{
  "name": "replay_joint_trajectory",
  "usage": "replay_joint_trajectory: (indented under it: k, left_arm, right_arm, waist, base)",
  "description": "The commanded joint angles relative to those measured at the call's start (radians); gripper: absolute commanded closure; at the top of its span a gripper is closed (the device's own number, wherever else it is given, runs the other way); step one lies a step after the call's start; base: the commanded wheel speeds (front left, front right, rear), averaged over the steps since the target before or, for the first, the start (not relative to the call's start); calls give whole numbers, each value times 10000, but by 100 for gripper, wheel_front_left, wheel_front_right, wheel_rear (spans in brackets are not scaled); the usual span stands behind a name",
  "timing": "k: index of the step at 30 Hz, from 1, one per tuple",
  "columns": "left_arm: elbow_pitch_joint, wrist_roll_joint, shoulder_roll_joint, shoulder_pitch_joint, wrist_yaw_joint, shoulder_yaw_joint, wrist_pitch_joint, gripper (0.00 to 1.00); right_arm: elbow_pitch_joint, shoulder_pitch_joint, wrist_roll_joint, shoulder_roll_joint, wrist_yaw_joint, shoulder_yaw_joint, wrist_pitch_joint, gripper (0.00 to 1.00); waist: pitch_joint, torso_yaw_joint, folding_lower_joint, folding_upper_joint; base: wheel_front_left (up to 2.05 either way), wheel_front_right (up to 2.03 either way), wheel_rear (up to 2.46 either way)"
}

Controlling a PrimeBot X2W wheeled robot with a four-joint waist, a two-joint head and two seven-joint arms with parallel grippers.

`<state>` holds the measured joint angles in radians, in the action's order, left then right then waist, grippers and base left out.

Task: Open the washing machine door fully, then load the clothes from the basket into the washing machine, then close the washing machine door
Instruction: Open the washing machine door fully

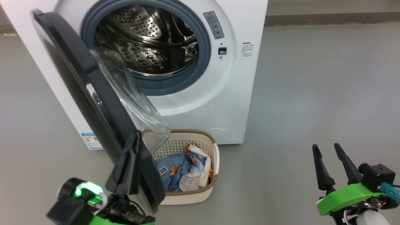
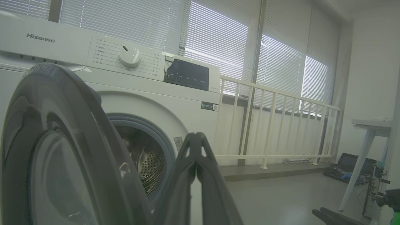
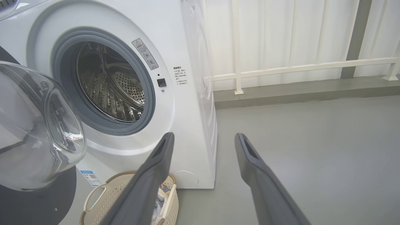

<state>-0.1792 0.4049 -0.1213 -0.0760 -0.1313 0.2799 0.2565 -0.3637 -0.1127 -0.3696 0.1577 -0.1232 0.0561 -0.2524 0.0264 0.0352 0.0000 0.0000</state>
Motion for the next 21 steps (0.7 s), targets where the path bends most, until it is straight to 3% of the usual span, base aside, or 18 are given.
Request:
replay_joint_trajectory:
  k: [1, 12, 21]
  left_arm:
    - [-77, 144, -183, -115, 6, -171, 53, 100]
    - [1536, 788, -336, -297, 6, 1155, 53, 100]
    - [3208, 1169, -260, -631, 6, 1056, 53, 100]
  right_arm:
    - [208, -235, -14, 91, -75, 202, -93, 0]
    - [206, -272, -35, 75, -75, 306, -93, 0]
    - [260, -238, 4, 19, -75, 254, -93, 0]
  waist:
    - [-17, -33, 0, 0]
    - [-133, -285, 0, 0]
    - [-232, -515, 0, 0]
  base:
    - [0, 0, 0]
    - [0, 0, 0]
    - [0, 0, 0]
